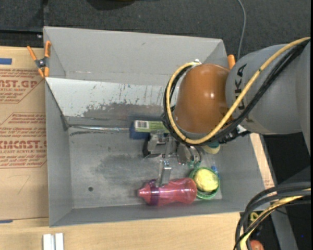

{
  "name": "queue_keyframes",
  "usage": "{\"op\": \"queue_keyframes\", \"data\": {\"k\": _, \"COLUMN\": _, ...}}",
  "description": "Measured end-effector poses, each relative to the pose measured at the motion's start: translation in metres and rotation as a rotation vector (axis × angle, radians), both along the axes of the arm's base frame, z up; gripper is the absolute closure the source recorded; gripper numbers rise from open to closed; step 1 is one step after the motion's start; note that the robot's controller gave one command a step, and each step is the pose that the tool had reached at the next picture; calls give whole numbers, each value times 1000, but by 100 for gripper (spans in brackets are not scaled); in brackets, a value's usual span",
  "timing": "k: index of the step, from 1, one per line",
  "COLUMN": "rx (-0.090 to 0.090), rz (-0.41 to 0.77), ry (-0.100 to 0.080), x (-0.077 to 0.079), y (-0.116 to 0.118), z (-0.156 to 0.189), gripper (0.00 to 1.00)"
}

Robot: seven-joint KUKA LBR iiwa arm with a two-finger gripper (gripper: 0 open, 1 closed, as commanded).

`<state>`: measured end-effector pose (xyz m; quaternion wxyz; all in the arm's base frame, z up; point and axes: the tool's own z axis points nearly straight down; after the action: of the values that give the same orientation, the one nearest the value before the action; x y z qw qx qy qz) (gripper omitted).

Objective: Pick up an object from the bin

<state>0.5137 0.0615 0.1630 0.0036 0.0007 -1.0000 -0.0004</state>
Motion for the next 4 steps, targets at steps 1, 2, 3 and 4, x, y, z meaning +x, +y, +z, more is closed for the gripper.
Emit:
{"op": "queue_keyframes", "data": {"k": 1, "rx": 1, "rz": -1, "ry": -8, "x": 2, "y": 0, "z": 4, "gripper": 0}}
{"op": "queue_keyframes", "data": {"k": 2, "rx": 2, "rz": 426, "ry": -4, "x": -24, "y": -34, "z": -14, "gripper": 0}}
{"op": "queue_keyframes", "data": {"k": 3, "rx": 4, "rz": 766, "ry": -9, "x": -22, "y": -46, "z": -18, "gripper": 0}}
{"op": "queue_keyframes", "data": {"k": 4, "rx": 2, "rz": 808, "ry": -13, "x": -19, "y": -53, "z": -31, "gripper": 0}}
